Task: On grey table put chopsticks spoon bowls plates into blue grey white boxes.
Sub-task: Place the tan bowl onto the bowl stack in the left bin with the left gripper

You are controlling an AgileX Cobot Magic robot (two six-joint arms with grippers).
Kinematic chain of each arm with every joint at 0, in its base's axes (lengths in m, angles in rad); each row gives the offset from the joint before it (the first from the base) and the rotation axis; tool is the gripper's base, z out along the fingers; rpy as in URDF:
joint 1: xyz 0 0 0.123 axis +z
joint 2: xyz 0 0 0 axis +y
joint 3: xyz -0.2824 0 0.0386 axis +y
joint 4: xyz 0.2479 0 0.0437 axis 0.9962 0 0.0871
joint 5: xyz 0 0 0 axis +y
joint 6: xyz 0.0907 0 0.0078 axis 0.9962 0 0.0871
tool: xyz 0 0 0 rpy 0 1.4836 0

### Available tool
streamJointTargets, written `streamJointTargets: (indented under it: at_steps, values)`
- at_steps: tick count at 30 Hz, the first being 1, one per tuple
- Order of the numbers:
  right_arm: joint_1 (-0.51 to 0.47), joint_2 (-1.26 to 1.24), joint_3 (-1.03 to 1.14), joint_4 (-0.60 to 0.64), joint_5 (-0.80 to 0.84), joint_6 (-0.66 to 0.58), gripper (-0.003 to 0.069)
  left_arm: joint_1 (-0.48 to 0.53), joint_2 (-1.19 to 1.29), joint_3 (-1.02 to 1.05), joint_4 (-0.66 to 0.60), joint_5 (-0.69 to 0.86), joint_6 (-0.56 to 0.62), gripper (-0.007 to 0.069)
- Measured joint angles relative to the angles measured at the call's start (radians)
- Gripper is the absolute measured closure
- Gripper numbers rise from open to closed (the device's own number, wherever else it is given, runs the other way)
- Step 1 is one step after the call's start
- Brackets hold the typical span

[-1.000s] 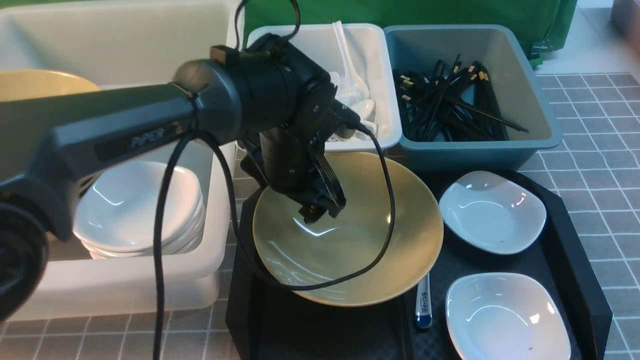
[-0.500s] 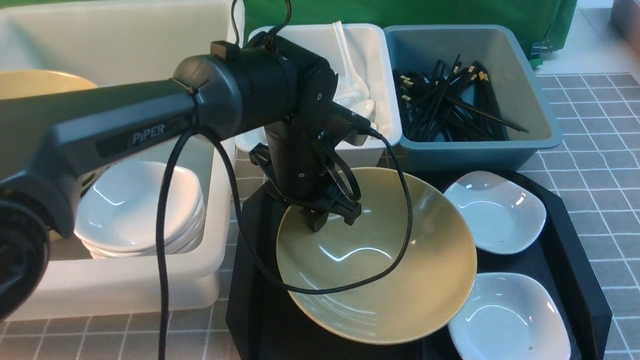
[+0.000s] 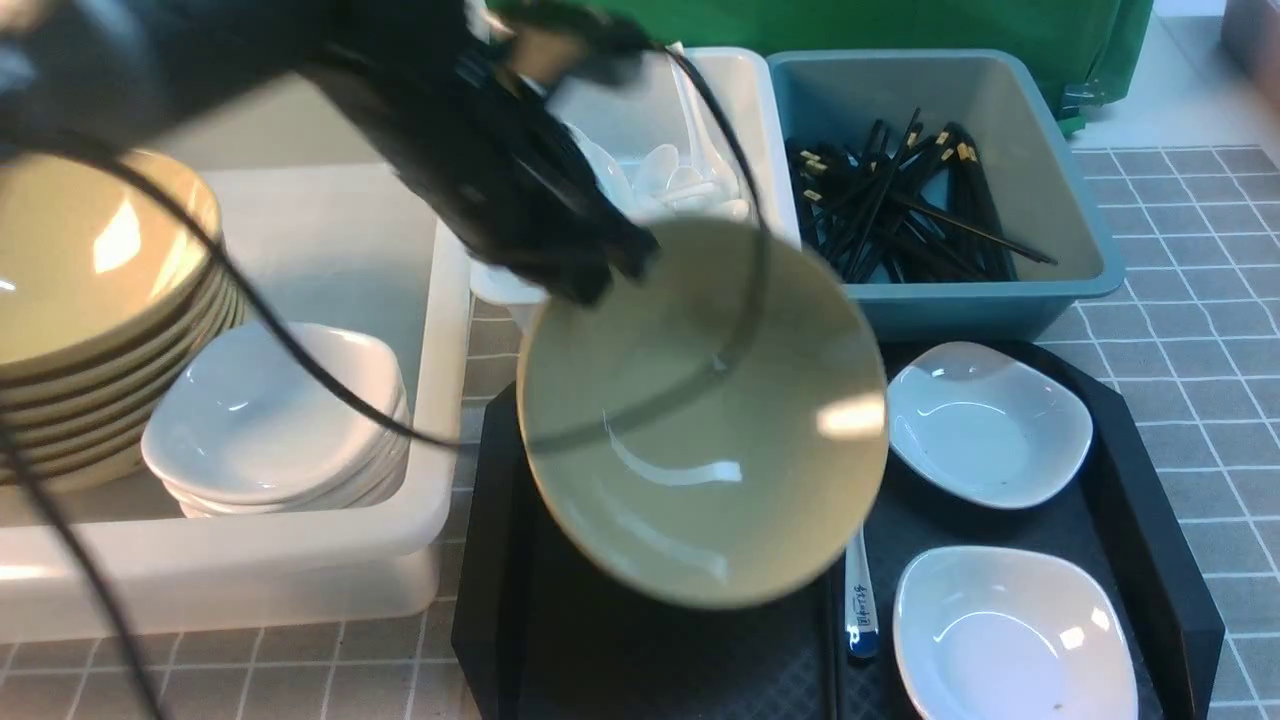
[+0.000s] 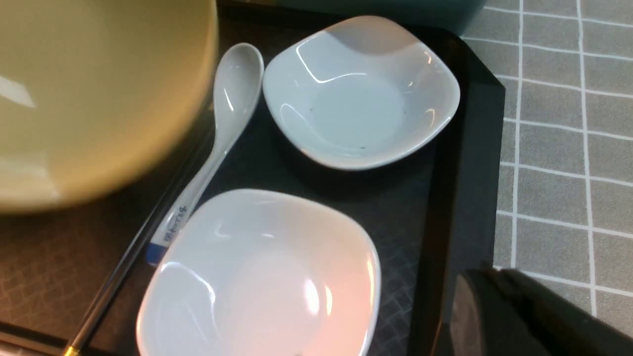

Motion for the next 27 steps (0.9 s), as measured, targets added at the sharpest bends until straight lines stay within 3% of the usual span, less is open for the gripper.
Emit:
streamJointTargets:
  at_steps: [6, 11, 12, 13, 14, 15, 20, 27]
  values:
    - [0.0, 0.0, 0.0, 0.0, 0.0, 0.0, 0.0614, 0.231, -0.134, 0.003, -0.209, 0.013, 0.138, 0.0618]
    - [0.0, 0.0, 0.005, 0.0, -0.01, 0.0, 0.0614, 0.576, -0.239, 0.003, -0.239, 0.019, 0.144, 0.062]
    - [0.0, 0.0, 0.007, 0.0, -0.012, 0.0, 0.0614, 0.59, -0.243, 0.003, -0.239, 0.019, 0.142, 0.062]
    - [0.0, 0.0, 0.01, 0.0, -0.016, 0.0, 0.0614, 0.718, -0.248, 0.003, -0.233, 0.018, 0.134, 0.062]
    - [0.0, 0.0, 0.01, 0.0, -0.016, 0.0, 0.0614, 0.718, -0.248, 0.003, -0.231, 0.018, 0.134, 0.062]
    - [0.0, 0.0, 0.01, 0.0, -0.022, 0.0, 0.0614, 0.837, -0.245, 0.003, -0.215, 0.018, 0.111, 0.062]
    - [0.0, 0.0, 0.011, 0.0, -0.027, 0.001, 0.0613, 0.986, -0.211, 0.006, -0.179, -0.021, 0.09, 0.062]
    - [0.0, 0.0, 0.011, 0.0, -0.027, 0.001, 0.0613, 1.003, -0.109, 0.01, -0.136, -0.012, 0.055, 0.056]
